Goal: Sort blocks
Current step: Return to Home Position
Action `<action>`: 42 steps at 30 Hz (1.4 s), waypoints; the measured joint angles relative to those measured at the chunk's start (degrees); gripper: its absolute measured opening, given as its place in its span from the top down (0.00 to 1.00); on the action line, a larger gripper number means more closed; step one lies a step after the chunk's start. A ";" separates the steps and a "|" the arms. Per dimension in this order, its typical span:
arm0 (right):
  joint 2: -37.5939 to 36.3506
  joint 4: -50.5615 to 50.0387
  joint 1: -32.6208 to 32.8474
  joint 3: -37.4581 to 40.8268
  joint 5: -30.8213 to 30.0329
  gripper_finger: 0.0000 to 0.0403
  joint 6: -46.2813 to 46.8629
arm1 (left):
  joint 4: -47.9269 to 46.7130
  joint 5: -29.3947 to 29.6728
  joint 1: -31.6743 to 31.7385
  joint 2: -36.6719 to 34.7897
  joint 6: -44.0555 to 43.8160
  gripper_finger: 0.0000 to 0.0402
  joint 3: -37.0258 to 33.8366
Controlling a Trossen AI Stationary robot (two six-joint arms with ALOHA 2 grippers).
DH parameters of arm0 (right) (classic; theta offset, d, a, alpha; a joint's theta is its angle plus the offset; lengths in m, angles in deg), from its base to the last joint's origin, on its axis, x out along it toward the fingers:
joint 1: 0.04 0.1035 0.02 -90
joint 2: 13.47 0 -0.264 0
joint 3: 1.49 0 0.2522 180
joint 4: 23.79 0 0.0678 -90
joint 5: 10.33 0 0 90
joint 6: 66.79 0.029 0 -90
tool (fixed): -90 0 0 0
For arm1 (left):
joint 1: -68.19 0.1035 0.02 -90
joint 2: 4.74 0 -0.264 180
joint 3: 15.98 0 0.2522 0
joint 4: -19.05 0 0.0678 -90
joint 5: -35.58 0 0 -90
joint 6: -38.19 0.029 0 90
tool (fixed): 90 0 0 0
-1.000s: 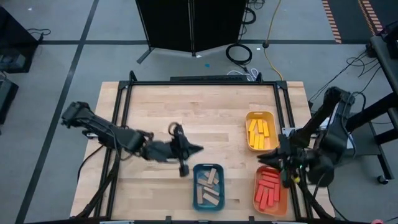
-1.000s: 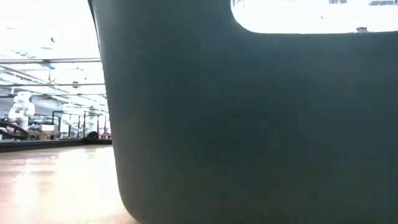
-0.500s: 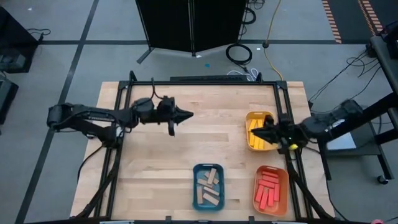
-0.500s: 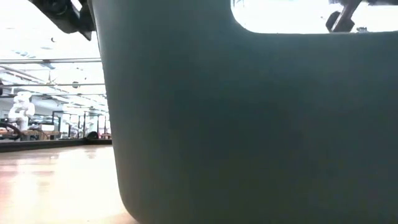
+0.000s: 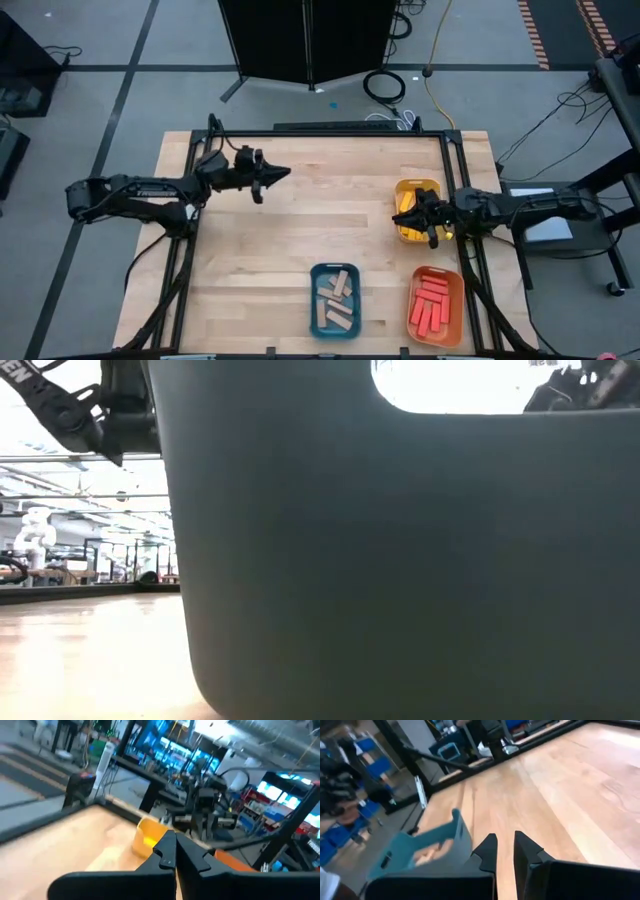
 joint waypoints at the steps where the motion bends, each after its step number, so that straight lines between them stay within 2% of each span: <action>1: -0.23 0.06 -0.09 0.74 0.40 1.00 -0.73 | -0.18 -0.02 -0.03 -0.11 -0.22 1.00 -0.71; 7: -0.32 -0.09 -0.38 2.57 1.33 1.00 -7.04 | 2.75 -0.07 -0.22 -0.17 -1.22 1.00 -5.54; 16: -0.99 -4.68 -0.47 2.73 1.32 1.00 -9.01 | 21.07 5.69 -0.22 -0.20 -5.78 1.00 -16.86; 21: -4.32 -9.63 -2.90 2.73 1.32 1.00 -10.91 | 25.06 6.08 0.77 -0.19 -6.77 1.00 -21.24; 23: -6.27 -12.62 -4.34 2.73 1.32 1.00 -11.66 | 25.02 3.72 2.52 -0.32 -9.43 1.00 -21.50; 26: -9.24 -15.11 -6.16 2.73 2.30 1.00 -12.34 | 25.37 -4.01 5.30 -2.13 -12.70 1.00 -21.50; 28: -11.07 -14.65 -6.78 2.73 2.92 1.00 -12.59 | 24.82 -5.77 6.43 -4.91 -14.08 1.00 -21.50; 30: -12.43 -14.77 -7.09 2.73 2.95 1.00 -13.64 | 22.33 -5.16 7.10 -8.86 -14.56 1.00 -21.50; 33: -13.87 -14.84 -7.10 2.73 2.85 1.00 -14.61 | 12.86 0.39 6.49 -16.48 -14.02 1.00 -21.50; 36: -14.34 -15.02 -7.10 2.73 2.82 1.00 -14.75 | -0.39 7.51 3.68 -25.50 -12.03 1.00 -21.50; 42: -14.63 -14.47 -7.11 4.12 2.35 1.00 -13.63 | -22.23 26.28 -5.10 -43.34 -5.07 1.00 -21.50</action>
